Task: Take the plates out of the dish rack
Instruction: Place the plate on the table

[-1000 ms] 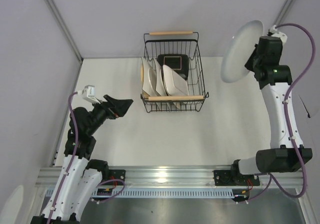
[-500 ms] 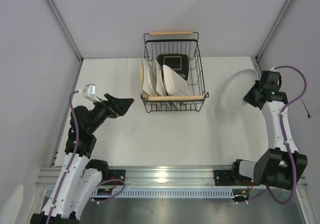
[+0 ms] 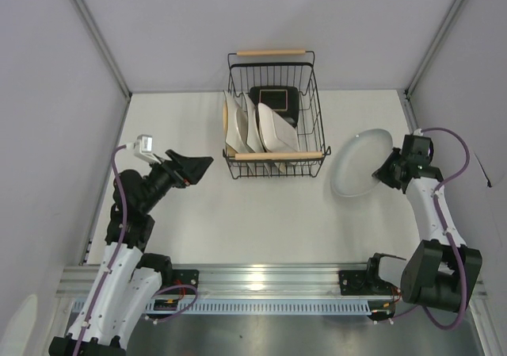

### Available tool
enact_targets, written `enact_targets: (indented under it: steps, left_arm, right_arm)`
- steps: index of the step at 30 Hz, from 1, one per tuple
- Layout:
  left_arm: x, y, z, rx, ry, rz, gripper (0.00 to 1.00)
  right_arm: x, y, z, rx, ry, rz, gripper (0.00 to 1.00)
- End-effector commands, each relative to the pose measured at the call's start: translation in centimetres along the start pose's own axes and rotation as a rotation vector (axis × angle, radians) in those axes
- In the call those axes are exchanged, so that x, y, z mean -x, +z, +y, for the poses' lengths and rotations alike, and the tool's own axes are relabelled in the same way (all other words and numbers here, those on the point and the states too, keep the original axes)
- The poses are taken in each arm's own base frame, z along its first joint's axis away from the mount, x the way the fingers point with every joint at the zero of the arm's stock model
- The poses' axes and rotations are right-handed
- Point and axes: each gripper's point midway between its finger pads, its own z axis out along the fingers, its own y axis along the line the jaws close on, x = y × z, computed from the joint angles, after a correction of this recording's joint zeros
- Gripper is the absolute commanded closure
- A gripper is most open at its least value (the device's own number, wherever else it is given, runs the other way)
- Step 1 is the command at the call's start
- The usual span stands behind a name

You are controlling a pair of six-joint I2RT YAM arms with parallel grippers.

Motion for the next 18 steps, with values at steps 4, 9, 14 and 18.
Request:
enact_targets:
  steps: [4, 9, 14, 18]
  left_arm:
    - [0.1, 0.2, -0.8, -0.058, -0.007, -0.009, 0.00]
    - [-0.2, 0.2, -0.8, -0.065, -0.009, -0.004, 0.00]
    - [-0.2, 0.3, -0.9, -0.074, -0.007, -0.006, 0.00]
    - [-0.3, 0.4, -0.8, -0.076, -0.012, -0.003, 0.00]
  right_arm:
    - [4.4, -0.2, 2.9, 0.140, 0.033, -0.204, 1.00]
    - [4.0, 0.7, 2.4, 0.113, 0.031, -0.194, 1.00]
    - [2.4, 1.7, 1.1, 0.050, 0.067, -0.163, 1.00]
    - [-0.2, 3.4, -1.2, -0.026, 0.141, -0.128, 1.00]
